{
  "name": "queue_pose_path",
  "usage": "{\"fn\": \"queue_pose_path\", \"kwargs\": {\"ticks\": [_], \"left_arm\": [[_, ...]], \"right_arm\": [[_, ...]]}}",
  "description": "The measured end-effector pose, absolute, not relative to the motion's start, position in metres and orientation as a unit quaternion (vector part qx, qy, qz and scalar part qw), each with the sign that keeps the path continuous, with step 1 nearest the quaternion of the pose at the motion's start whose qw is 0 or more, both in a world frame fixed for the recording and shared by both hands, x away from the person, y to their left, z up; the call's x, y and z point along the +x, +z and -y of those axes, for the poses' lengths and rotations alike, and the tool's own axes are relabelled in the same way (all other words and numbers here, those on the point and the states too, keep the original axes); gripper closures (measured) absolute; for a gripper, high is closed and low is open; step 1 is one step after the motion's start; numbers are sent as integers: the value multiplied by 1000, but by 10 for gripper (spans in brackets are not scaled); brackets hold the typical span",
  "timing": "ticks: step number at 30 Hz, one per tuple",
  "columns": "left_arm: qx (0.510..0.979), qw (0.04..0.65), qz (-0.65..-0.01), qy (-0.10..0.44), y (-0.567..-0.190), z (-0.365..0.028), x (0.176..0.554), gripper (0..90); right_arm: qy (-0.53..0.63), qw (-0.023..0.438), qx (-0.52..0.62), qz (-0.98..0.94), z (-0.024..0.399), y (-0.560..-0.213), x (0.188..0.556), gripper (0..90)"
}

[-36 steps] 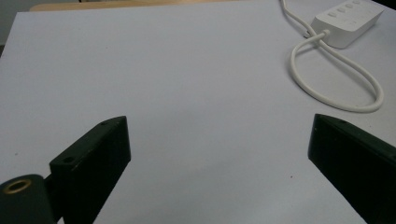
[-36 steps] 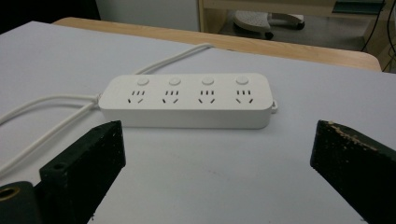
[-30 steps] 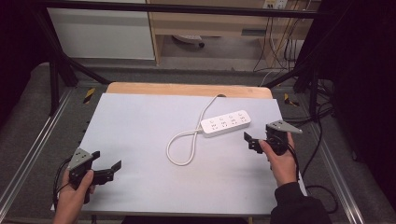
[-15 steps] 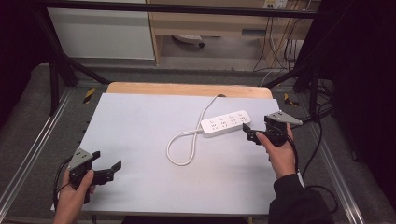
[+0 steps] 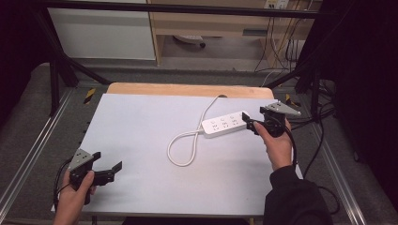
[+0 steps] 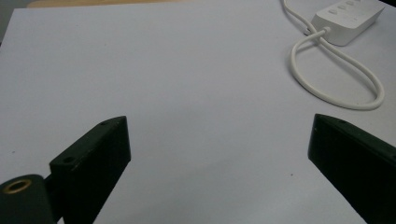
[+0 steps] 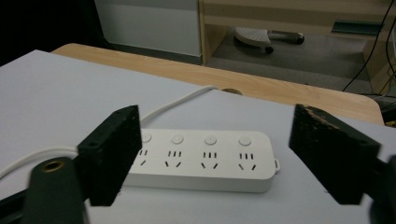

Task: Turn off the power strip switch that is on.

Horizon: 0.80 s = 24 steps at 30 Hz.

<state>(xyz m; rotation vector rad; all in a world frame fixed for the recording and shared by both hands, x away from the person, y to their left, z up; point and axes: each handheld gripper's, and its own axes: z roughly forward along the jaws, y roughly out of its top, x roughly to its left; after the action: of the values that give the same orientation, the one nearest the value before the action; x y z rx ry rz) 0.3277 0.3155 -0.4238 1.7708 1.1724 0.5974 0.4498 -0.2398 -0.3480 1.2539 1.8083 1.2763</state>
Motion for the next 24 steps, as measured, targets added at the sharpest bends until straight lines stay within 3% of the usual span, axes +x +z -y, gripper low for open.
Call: {"fn": "queue_pose_path", "kwargs": {"ticks": [3, 4, 5, 7, 8, 9, 13, 15, 16, 20, 24], "left_arm": [[716, 450, -475, 242, -424, -316, 328, 56], [717, 450, -475, 242, -424, -315, 328, 56], [717, 450, -475, 242, -424, -315, 328, 56], [717, 450, -475, 241, -424, -315, 328, 56], [718, 450, -475, 241, -424, -315, 328, 56], [717, 449, -475, 241, -424, -315, 328, 56], [716, 450, -476, 242, -424, -316, 328, 56], [716, 450, -477, 241, -424, -316, 328, 56], [716, 449, -477, 241, -424, -316, 328, 56], [717, 448, -478, 240, -425, -317, 329, 56], [717, 447, -477, 240, -425, -316, 329, 56]], "right_arm": [[481, 297, 470, -678, 238, -345, 454, 330], [485, 293, 465, -680, 236, -344, 457, 421], [485, 293, 465, -680, 236, -344, 457, 421], [499, 292, 453, -678, 232, -342, 462, 537], [499, 292, 453, -678, 232, -342, 462, 537], [510, 291, 446, -675, 231, -341, 466, 604], [517, 290, 445, -671, 230, -342, 473, 749], [516, 289, 446, -672, 229, -343, 475, 776], [514, 289, 446, -673, 228, -344, 478, 836], [508, 290, 445, -678, 226, -346, 485, 898], [500, 292, 446, -682, 225, -348, 492, 900]]}}
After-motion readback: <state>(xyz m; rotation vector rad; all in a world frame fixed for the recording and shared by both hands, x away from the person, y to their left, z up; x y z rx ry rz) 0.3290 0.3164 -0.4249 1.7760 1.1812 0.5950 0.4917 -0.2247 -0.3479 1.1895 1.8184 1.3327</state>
